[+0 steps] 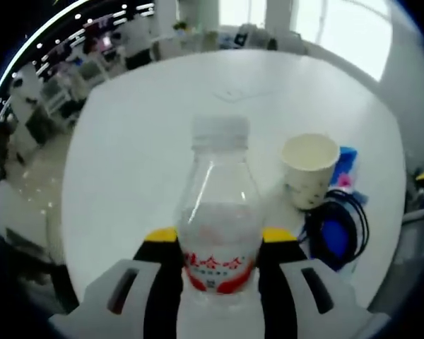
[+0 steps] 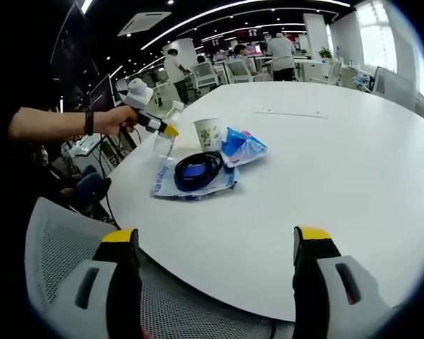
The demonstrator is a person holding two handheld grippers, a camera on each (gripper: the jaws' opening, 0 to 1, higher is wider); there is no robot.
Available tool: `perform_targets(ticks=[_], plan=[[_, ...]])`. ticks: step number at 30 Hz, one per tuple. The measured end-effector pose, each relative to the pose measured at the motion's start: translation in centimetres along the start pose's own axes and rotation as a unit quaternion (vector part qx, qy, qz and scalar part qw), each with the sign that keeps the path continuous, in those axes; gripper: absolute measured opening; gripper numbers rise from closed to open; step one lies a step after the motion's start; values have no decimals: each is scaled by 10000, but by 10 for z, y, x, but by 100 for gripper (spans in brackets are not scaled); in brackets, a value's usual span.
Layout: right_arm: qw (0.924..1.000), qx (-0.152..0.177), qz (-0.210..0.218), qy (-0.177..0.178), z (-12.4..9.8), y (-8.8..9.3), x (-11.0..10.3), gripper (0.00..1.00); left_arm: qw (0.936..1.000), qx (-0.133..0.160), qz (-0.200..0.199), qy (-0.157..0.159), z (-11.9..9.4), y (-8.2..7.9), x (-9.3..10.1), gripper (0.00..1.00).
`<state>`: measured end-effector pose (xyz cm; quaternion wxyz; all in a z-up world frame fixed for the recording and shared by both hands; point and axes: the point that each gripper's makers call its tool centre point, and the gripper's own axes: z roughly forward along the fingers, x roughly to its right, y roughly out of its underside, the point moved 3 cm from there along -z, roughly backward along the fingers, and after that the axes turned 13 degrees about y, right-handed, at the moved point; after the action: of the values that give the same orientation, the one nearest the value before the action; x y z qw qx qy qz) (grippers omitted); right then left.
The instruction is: Arrange the tabletop items into an orderly group along one side of the table until the central work area is clear of visible clutter.
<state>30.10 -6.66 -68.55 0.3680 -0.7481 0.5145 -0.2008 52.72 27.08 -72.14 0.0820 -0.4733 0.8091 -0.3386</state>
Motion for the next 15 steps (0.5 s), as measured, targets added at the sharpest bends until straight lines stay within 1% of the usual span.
perform_targets(ticks=[5,7,10,13,15], plan=[[10000,13,-3,4,-1,0,0,90,9997,154,-81,-197,-4,-8,-9,37],[10000,11,-5,8,-1,0,0,90,9992,247,-118,-297,-6,-11,-13,37],[10000,14,-4,6,0,0,0,90,9983,400,-231,-350,-8,-16,-17,37],[10000,12,-18,4,0,0,0,90,9967,542,-290,-522,-10,-21,-26,37],[10000,6,-18,4,0,0,-1,90,9953,624,-463,-571,-10,-22,-32,37]])
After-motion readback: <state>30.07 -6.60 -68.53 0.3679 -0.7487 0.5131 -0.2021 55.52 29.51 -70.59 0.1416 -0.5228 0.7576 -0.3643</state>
